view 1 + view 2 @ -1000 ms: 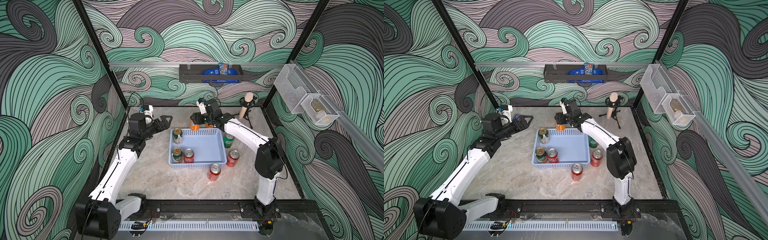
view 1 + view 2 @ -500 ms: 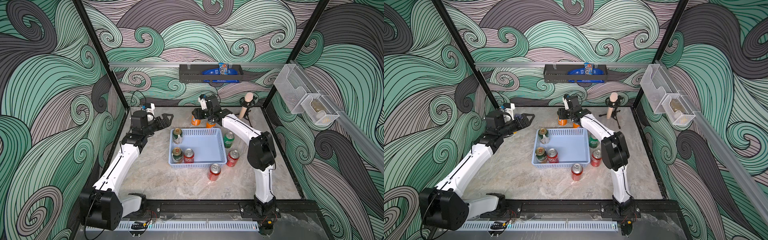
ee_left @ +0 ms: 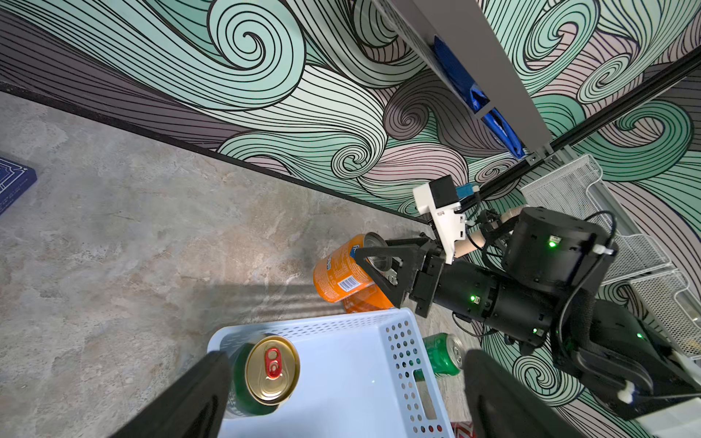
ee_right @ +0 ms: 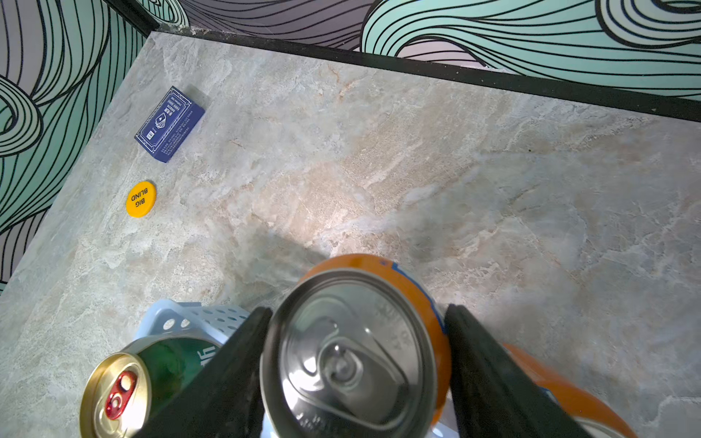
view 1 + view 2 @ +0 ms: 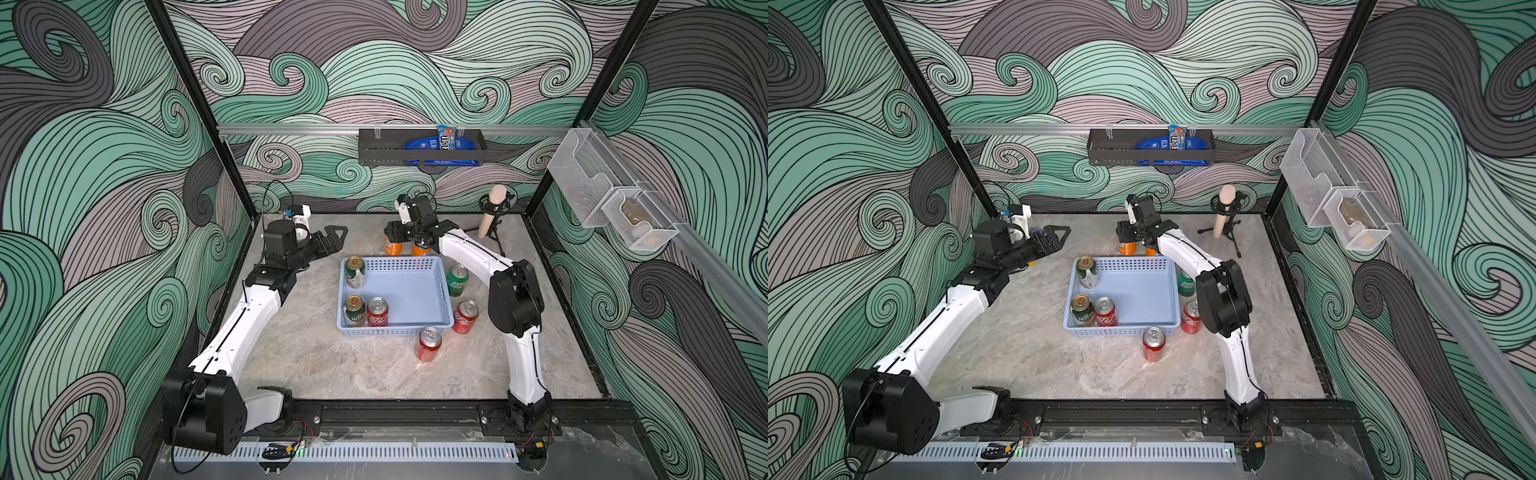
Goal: Take out the drinks from the basket
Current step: Place the drink at the center of the board.
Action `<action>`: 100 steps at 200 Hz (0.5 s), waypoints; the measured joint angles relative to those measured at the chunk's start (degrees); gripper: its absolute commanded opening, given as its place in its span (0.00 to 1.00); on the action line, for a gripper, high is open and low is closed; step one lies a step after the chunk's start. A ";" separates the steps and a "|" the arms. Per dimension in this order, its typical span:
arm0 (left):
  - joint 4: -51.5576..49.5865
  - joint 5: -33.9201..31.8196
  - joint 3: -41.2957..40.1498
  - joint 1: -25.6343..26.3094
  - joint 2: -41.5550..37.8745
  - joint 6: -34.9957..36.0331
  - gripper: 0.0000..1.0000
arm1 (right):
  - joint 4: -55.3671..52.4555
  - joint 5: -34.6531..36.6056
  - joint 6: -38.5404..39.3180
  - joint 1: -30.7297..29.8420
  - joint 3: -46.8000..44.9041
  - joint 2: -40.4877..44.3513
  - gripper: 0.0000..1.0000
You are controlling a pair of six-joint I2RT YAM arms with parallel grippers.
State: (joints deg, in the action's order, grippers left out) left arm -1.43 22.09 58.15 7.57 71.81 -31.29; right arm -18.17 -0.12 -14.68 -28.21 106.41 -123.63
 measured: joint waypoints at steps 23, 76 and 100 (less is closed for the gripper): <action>0.24 0.00 0.00 0.00 0.24 0.11 0.98 | -0.09 0.00 0.02 0.00 -0.02 -0.59 0.49; 0.70 0.00 -0.85 0.00 0.87 0.48 0.98 | -0.04 0.02 -0.02 0.00 -0.13 -2.40 0.50; 0.96 0.00 -1.31 0.00 0.87 0.81 0.98 | -0.07 0.04 -0.02 0.00 -0.31 -3.26 0.51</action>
State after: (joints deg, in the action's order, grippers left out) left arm -0.47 22.09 56.84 7.57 72.69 -30.48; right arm -18.24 -0.08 -14.70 -28.21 106.10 -126.89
